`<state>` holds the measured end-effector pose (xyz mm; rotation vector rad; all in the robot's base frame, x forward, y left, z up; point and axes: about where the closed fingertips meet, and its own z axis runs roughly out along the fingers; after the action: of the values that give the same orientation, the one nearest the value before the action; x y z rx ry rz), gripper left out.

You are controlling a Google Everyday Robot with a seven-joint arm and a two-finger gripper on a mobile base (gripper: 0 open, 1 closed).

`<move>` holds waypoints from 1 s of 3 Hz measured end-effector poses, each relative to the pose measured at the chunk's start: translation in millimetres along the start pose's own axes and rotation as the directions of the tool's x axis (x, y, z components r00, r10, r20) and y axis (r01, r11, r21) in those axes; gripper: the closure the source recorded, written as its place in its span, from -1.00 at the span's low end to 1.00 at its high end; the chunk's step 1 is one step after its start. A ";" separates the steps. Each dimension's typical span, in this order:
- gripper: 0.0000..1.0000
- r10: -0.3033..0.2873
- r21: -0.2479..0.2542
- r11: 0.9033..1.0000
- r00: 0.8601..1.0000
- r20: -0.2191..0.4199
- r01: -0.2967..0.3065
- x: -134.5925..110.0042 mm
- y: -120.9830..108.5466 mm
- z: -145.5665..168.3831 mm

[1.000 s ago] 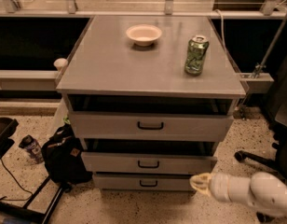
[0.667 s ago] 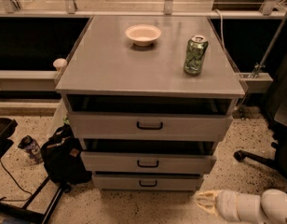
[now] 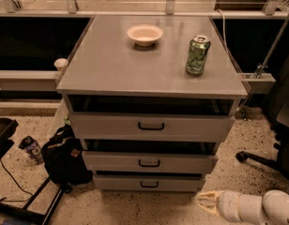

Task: Open middle drawer

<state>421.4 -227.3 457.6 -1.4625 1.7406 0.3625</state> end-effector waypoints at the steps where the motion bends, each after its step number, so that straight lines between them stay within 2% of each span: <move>1: -0.30 0.000 0.000 1.000 1.000 0.000 0.000 0.0 0.0 0.0; 2: -0.77 0.000 0.000 1.000 1.000 0.000 0.000 0.0 0.0 0.1; 3: -1.00 0.001 0.000 1.000 1.000 0.000 -0.001 -0.1 -0.1 0.6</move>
Offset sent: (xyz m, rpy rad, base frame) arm 0.0000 0.0000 0.0000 0.0000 0.0000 0.0000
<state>421.7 -226.9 457.3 -1.4621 1.7409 0.3633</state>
